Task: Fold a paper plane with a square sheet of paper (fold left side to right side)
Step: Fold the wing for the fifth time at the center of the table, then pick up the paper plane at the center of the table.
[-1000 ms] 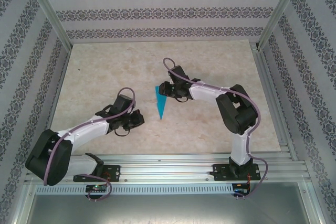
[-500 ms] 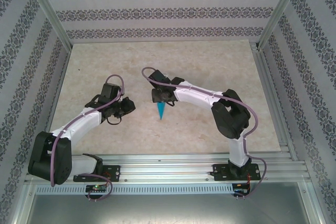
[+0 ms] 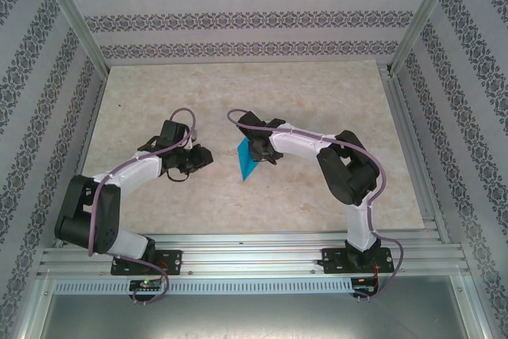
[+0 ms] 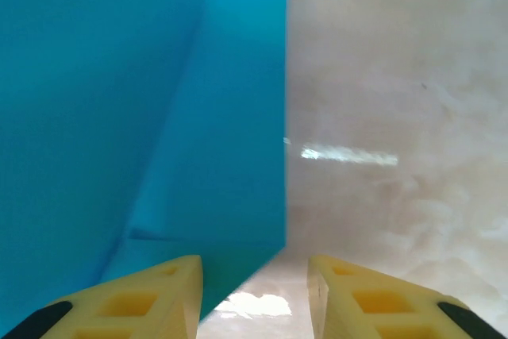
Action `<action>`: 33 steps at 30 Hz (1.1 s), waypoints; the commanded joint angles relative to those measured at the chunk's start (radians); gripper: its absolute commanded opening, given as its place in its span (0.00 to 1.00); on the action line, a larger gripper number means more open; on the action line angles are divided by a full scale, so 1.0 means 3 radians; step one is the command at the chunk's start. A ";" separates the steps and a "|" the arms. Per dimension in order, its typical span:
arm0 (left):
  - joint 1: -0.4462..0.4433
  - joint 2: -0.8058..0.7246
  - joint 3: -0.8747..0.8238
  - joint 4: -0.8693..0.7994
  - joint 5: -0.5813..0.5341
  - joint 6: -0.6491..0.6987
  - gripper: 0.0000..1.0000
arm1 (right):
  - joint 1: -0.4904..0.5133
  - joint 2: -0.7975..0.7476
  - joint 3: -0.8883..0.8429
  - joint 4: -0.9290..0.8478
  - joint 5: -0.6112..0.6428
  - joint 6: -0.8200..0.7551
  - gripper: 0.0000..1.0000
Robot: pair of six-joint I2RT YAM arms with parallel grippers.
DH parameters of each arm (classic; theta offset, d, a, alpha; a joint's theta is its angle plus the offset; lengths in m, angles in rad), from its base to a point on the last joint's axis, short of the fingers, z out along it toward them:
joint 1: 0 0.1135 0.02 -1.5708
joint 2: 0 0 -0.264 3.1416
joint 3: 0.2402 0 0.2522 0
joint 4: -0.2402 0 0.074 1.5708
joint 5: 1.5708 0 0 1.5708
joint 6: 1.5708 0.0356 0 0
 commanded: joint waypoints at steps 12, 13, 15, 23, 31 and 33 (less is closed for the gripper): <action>-0.0121 0.0724 0.0725 0.0300 -0.0080 -0.0058 0.21 | -0.0021 -0.0761 -0.0278 0.0418 -0.0326 0.0188 0.45; -0.0116 0.0652 0.0671 0.0292 -0.0178 -0.0052 0.22 | 0.0016 -0.0754 -0.0223 0.0384 -0.0310 0.0206 0.46; -0.0104 0.0499 0.0525 0.0268 -0.0362 -0.0045 0.23 | 0.0114 -0.0682 -0.0071 0.0302 -0.0264 0.0218 0.48; -0.0099 -0.0176 -0.0003 -0.0064 -0.1025 0.0069 0.29 | 0.0333 0.0040 0.0680 -0.0145 -0.0036 0.0277 0.56; -0.0095 -0.0468 -0.0334 -0.0085 -0.1108 0.0051 0.37 | 0.0477 0.0584 0.1207 -0.0636 0.0207 0.0189 0.63; -0.0091 -0.0503 -0.0369 -0.0105 -0.1153 0.0055 0.39 | 0.0492 0.0652 0.1232 -0.0673 0.0220 0.0188 0.63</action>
